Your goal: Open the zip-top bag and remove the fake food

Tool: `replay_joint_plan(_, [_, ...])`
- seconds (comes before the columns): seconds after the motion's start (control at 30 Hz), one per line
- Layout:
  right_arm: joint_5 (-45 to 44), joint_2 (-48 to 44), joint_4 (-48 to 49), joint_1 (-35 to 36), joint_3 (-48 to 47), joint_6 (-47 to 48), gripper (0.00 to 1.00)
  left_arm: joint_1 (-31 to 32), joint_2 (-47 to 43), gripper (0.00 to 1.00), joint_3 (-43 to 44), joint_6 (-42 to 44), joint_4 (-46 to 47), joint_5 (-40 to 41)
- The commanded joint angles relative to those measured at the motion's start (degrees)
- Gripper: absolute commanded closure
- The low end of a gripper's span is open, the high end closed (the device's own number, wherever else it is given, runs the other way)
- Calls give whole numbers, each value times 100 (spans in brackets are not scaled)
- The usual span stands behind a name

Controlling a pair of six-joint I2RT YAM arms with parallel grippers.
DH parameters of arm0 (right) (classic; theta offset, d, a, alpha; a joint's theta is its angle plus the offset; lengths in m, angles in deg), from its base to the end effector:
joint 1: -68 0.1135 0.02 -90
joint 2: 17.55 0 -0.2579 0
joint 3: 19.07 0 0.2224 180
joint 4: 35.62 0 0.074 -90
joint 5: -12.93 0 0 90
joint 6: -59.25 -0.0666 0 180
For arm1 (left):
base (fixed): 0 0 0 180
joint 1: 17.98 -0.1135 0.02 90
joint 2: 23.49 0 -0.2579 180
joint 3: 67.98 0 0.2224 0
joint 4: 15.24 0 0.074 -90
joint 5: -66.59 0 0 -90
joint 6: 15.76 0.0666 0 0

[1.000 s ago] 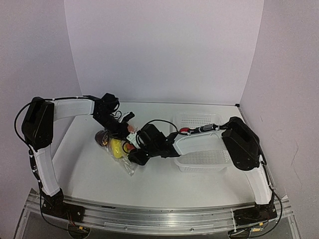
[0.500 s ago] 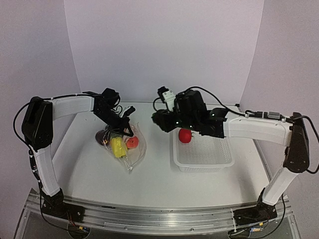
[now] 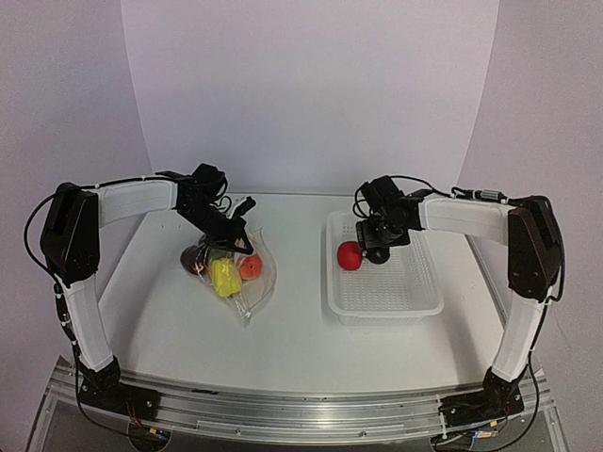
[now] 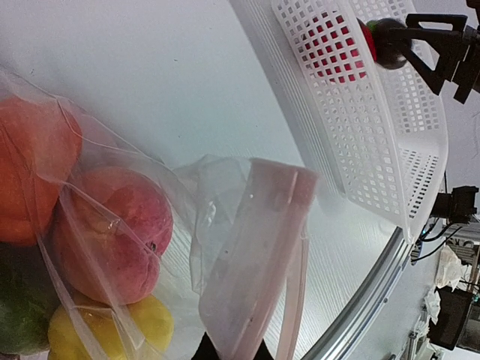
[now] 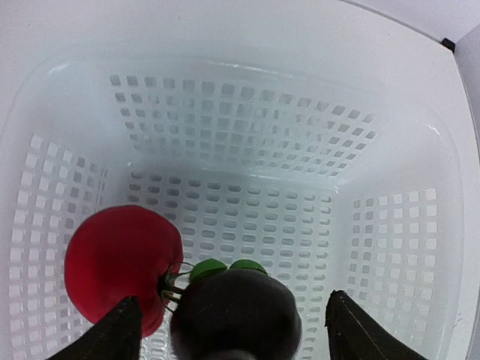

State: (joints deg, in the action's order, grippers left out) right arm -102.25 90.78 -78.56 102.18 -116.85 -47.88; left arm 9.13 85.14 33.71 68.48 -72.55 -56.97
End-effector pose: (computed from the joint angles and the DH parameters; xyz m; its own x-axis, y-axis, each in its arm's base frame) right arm 0.3465 0.2011 0.2097 -0.7235 -0.1691 -0.6693 -0.0899 0.9844 -0.1516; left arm 0.3210 -0.2057 0.2144 -0.8573 0.3449 -0.3823 0.5101 0.6703 -0.5390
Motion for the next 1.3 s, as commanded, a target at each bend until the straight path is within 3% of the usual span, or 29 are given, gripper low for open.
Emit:
replay_joint_plan(0.0, [326, 78, -607, -33, -794, 112, 8, 29, -287, 100, 306, 154, 131, 119])
replay_joint_plan(0.13, [299, -96, -691, 200, -1094, 615, 6, 22, -265, 100, 468, 253, -24, 156])
replay_joint_plan(0.23, [260, -274, -345, 823, -1198, 1439, 10, 23, -282, 100, 554, 323, -100, 251])
replay_joint_plan(0.33, [1520, -566, 1369, 1468, -476, 2161, 14, 24, -290, 100, 595, 401, -157, 324])
replay_joint_plan(0.4, [2706, -585, 2902, 1757, 74, 2065, 21, 21, -273, 100, 644, 440, -223, 376])
replay_joint_plan(0.47, [3164, -280, 3626, 1904, 171, 1756, 33, 26, -265, 100, 681, 476, -298, 392])
replay_joint_plan(0.7, [3241, 1269, 3803, 2074, -1050, 1392, 44, 41, -282, 100, 710, 551, -499, 276])
replay_joint_plan(0.83, [2855, 1750, 3840, 2071, -1272, 1432, 57, 49, -329, 100, 687, 567, -561, 96])
replay_joint_plan(1.07, [2751, 2468, 3845, 2076, -1741, 1556, 57, 49, -325, 100, 553, 490, -451, -266])
replay_joint_plan(1.27, [2409, 2678, 3901, 2080, -1940, 1582, 41, 40, -316, 100, 537, 421, -418, -970])
